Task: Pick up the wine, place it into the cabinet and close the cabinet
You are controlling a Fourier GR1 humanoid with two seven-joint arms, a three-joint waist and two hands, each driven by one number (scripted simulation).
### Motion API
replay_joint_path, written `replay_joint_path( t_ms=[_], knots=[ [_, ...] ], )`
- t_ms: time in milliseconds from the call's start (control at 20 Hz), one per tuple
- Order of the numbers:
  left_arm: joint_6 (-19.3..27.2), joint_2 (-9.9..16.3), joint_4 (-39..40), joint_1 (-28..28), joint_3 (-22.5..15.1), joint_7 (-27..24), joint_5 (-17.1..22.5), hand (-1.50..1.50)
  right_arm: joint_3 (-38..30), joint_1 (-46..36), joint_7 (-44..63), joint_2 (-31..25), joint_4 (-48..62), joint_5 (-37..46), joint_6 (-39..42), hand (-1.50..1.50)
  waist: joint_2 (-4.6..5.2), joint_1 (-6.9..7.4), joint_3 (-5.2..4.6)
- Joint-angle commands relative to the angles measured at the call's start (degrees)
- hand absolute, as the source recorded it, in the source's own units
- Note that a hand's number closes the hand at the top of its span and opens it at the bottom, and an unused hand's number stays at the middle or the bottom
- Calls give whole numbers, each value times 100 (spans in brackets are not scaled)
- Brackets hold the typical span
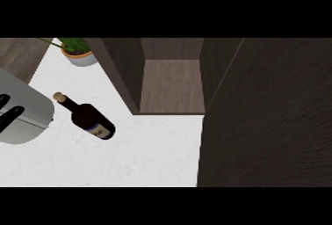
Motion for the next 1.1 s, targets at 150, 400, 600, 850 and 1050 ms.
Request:
replay_joint_path(
  t_ms=[150,400,600,850,1050],
  knots=[
    [370,326,-264,150,655,677,1025,-150,162,-414,641,123,-281,169,-267,-150,3,40,2],
    [733,586,48,-159,1086,893,1282,-150,28,-599,1296,-10,-860,22,-408,-150,4,15,1],
    [537,378,433,-301,1147,1034,1001,-150,272,-607,1293,166,-822,315,-503,-150,5,2,1],
    [750,658,512,-372,1548,1427,1279,-150,367,-613,1388,148,-859,443,-512,-150,0,14,3],
    [-173,426,1702,-653,1546,1407,852,-150,238,-456,1322,107,-979,413,-452,-150,9,-36,1]
  ],
)
